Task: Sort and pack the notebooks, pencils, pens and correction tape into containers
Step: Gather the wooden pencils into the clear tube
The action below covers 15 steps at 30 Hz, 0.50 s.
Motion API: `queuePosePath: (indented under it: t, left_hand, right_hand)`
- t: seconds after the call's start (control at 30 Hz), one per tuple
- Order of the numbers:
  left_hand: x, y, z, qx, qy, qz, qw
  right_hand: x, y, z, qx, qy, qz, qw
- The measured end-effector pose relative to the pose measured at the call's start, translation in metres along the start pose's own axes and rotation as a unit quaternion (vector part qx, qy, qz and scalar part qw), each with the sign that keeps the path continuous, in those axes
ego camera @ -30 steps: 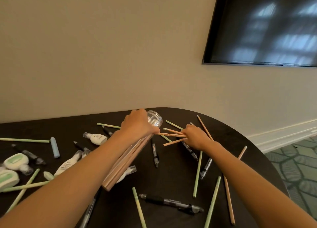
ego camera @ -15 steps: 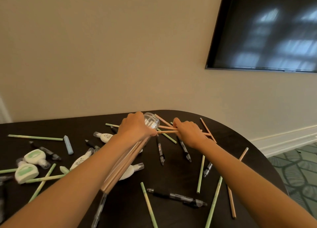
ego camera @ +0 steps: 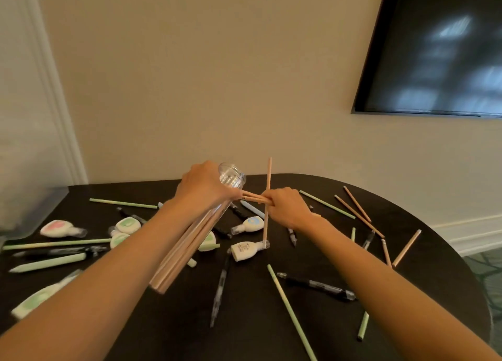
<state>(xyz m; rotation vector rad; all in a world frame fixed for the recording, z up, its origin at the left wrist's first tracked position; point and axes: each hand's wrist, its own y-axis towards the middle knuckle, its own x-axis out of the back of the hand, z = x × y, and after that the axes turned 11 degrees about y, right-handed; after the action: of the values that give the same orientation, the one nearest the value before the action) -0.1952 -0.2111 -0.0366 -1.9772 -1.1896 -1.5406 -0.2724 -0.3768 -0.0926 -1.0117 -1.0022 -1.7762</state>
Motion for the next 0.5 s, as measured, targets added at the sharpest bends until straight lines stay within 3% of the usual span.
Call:
queuePosePath:
  t: [0.23, 0.4, 0.5]
  left_hand:
    - [0.013, -0.019, 0.038, 0.006, -0.007, 0.000, 1.000]
    - [0.025, -0.030, 0.068, 0.011, -0.004, -0.010, 1.000]
    - [0.029, -0.037, 0.085, 0.027, 0.005, -0.001, 1.000]
  right_hand:
    - [-0.013, 0.003, 0.035, 0.027, -0.069, -0.066, 0.995]
    - [-0.018, 0.006, 0.057, -0.040, -0.161, -0.054, 0.985]
    - [-0.022, 0.008, 0.075, -0.084, -0.131, -0.053, 0.986]
